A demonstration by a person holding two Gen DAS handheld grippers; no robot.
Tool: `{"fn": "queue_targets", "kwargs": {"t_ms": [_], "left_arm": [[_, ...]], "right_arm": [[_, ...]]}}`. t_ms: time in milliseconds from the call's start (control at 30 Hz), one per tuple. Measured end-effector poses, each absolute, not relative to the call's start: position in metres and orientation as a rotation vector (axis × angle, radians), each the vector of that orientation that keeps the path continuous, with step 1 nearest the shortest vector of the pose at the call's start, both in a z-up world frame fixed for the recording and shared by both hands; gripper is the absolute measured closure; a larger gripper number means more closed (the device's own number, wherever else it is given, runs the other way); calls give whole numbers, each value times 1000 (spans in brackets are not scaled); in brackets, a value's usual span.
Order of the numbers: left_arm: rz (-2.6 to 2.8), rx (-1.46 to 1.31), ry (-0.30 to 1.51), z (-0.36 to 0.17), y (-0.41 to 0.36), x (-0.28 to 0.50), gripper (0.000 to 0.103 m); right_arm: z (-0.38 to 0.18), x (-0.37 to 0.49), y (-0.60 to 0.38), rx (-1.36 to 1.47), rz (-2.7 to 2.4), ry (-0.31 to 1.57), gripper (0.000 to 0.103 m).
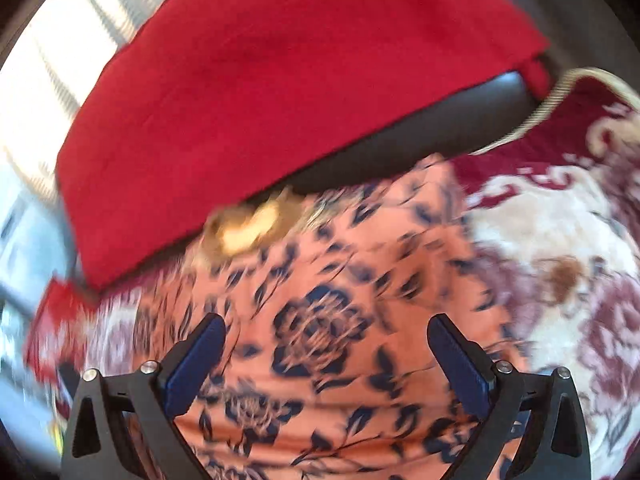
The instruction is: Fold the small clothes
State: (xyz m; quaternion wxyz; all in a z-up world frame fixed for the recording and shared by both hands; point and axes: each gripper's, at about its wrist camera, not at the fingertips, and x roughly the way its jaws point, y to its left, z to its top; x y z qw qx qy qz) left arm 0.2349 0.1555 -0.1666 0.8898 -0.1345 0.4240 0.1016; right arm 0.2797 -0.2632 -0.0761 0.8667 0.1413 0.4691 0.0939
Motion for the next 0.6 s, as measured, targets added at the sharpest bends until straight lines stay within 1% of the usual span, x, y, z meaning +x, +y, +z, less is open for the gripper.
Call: {"fn": "queue_targets", "kwargs": {"t_ms": [33,100,167,233,267,300,367,433,500,600], "left_arm": [[209,-281,880,-167,156,235,3],[203,-288,879,-167,157,235,3],[201,-292,878,-167,158,235,3],[207,-287,881,-168,157,236,3],[211,-283,882,-168,156,236,3],[211,-282,882,-168,156,236,3],[206,-290,879,-168,157,236,3],[202,-296,876,-168,157,236,3],[205,-294,877,-169,157,237,2],[213,-284,879,-169,156,237,2]], "right_arm": [[-90,288,-265,264,140,1037,2],[-98,291,-276,301,38,1054,2],[-84,281,-280,392,87,975,2],[-75,278,-268,320,152,942,1],[-79,281,-262,270,175,965,1],[-91,290,-260,202,157,1027,1],[-108,299,-273,194,61,1069,2],[-100,293,-287,256,-15,994,1],[-89,280,-287,254,-1,923,1],[-75,254,-269,98,48,811,1]]}}
